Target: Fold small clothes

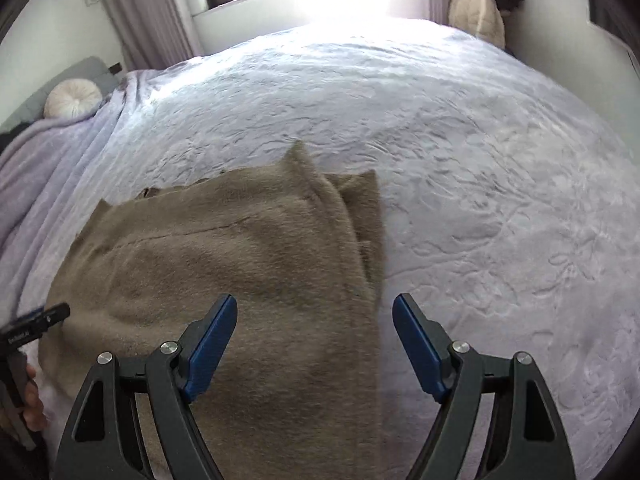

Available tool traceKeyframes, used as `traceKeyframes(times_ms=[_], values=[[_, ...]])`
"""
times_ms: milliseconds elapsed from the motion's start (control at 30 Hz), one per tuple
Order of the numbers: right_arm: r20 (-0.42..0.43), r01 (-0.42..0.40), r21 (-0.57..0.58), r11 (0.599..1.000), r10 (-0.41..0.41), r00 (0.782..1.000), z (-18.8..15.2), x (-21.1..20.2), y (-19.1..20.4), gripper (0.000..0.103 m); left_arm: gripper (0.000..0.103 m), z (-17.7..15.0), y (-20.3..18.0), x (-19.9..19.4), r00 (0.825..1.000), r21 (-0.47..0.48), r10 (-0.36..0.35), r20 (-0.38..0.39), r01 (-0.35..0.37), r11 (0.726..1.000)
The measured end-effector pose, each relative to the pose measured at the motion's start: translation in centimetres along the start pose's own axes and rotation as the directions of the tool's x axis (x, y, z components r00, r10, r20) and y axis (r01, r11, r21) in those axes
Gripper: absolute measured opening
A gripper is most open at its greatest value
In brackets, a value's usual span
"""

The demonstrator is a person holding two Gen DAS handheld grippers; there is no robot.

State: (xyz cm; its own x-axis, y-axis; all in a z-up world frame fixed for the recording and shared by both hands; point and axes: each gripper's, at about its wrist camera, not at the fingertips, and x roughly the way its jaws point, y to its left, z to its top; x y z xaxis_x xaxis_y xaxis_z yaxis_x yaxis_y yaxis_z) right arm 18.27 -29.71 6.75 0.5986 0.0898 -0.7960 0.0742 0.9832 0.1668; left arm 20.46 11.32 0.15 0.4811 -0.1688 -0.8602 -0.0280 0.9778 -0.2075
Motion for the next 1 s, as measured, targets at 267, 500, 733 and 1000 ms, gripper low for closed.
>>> traceKeyframes(times_ms=[267,500,733,1000], values=[[-0.106,-0.185,0.073,0.98,0.192,0.976,-0.9,3.4,-2.5,0.089,0.103,-0.1,1.7,2.6,0.981,-0.015,-0.184,-0.059,0.184,0.983],[-0.109,-0.351,0.071,0.934,0.357,0.928,-1.1,4.4,-2.3,0.035,0.058,0.3,-1.0,2.6,0.988,0.108,-0.156,-0.013,0.156,0.982],[-0.076,-0.363,0.074,0.929,0.368,0.927,-0.8,2.2,-2.0,0.021,0.022,0.3,-3.7,-0.2,0.997,0.185,-0.068,0.024,0.063,0.981],[-0.172,-0.269,0.075,0.96,0.279,0.945,0.2,-1.5,-0.7,0.021,0.022,1.1,-4.4,-3.5,0.996,0.2,-0.046,-0.074,0.06,0.978]])
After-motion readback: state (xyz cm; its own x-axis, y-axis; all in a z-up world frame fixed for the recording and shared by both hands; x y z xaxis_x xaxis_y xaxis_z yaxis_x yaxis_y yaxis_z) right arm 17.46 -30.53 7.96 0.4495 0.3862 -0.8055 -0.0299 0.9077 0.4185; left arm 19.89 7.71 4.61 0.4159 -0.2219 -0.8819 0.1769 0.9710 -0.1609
